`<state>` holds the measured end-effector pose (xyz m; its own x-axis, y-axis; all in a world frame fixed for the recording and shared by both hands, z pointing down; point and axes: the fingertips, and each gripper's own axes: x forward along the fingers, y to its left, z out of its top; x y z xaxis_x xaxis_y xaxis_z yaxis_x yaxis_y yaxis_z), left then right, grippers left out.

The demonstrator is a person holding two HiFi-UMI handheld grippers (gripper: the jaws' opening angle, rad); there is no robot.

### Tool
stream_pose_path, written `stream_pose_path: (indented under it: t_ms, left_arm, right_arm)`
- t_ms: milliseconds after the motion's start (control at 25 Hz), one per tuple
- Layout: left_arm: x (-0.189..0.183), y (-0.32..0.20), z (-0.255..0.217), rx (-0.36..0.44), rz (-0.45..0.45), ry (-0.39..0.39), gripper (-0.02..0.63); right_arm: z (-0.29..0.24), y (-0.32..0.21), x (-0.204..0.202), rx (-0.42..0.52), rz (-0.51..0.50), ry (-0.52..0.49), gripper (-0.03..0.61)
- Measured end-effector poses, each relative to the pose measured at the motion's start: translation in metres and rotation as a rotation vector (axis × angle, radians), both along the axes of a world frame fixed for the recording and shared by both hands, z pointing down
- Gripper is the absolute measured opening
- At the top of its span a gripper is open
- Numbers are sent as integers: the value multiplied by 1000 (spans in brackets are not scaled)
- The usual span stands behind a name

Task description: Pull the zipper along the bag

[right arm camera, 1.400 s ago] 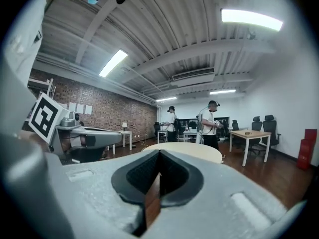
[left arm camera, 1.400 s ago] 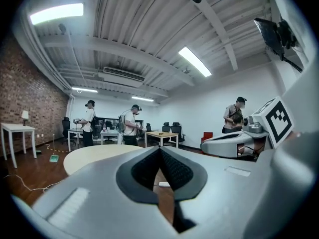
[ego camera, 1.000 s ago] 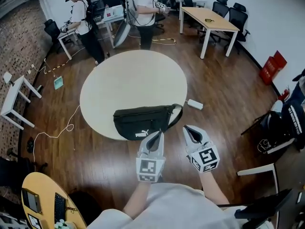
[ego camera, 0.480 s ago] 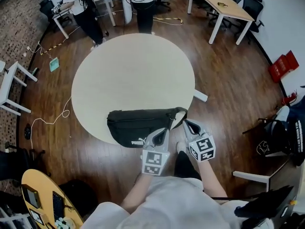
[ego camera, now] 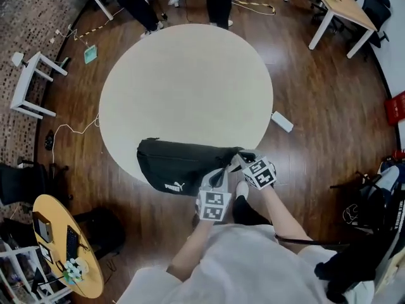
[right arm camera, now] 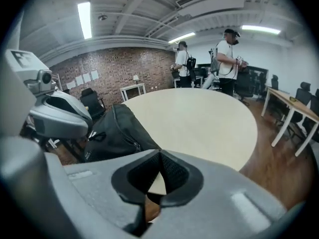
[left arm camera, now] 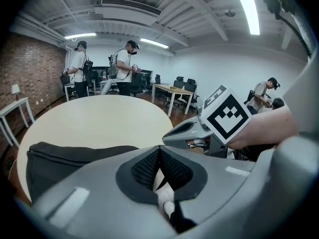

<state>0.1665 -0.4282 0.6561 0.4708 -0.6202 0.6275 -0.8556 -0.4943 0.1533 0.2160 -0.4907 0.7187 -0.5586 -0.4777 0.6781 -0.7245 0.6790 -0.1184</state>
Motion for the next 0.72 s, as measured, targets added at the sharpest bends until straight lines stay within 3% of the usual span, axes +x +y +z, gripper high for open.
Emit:
stream_pose_path:
  t_ms: [200, 360, 520, 600, 720]
  left_arm:
    - [3, -18, 40, -77, -84, -55, 18]
    - [8, -25, 66, -126, -118, -92, 19]
    - [7, -34, 89, -168, -167, -126, 205]
    - [3, -39, 97, -190, -206, -144, 222]
    - [1, -47, 107, -206, -239, -180, 212]
  right_arm:
    - [53, -16, -11, -103, -131, 83, -8]
    - [66, -19, -20, -132, -180, 82, -8]
    - [73, -21, -17, -166, -179, 67, -8]
    - [70, -22, -18, -179, -170, 53, -9]
    - [67, -22, -21, -125, -185, 81, -8]
